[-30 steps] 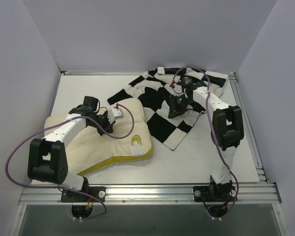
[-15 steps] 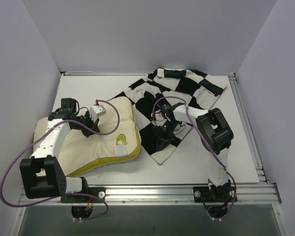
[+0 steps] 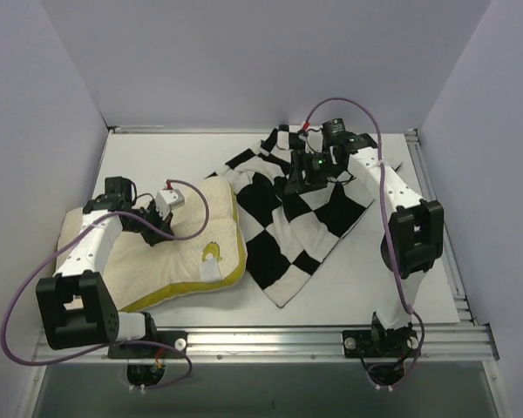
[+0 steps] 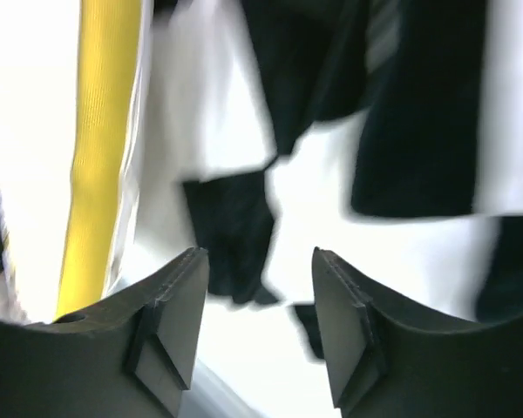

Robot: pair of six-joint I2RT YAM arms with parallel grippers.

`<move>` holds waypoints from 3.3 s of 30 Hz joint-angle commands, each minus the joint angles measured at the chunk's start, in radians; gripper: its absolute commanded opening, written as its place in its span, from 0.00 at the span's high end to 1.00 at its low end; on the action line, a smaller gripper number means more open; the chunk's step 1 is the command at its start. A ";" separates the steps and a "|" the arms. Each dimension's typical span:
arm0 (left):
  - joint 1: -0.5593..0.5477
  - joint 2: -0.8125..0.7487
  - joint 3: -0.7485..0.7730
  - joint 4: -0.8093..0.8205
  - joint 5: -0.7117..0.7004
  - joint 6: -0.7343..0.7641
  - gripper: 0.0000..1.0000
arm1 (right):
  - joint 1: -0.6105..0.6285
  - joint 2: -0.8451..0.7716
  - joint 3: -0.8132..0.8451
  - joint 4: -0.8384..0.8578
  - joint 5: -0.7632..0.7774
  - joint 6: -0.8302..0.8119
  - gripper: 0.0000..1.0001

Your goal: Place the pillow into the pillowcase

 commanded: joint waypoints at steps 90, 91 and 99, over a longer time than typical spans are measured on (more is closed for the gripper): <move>-0.697 0.381 0.417 0.119 -0.144 -0.150 1.00 | -0.009 -0.032 0.192 -0.108 0.026 0.020 1.00; -0.695 0.396 0.425 0.127 -0.152 -0.181 1.00 | -0.011 -0.041 0.186 -0.108 0.027 0.019 1.00; -0.510 0.445 0.575 0.364 -0.237 -0.567 1.00 | -0.011 -0.103 0.040 -0.108 0.047 -0.020 1.00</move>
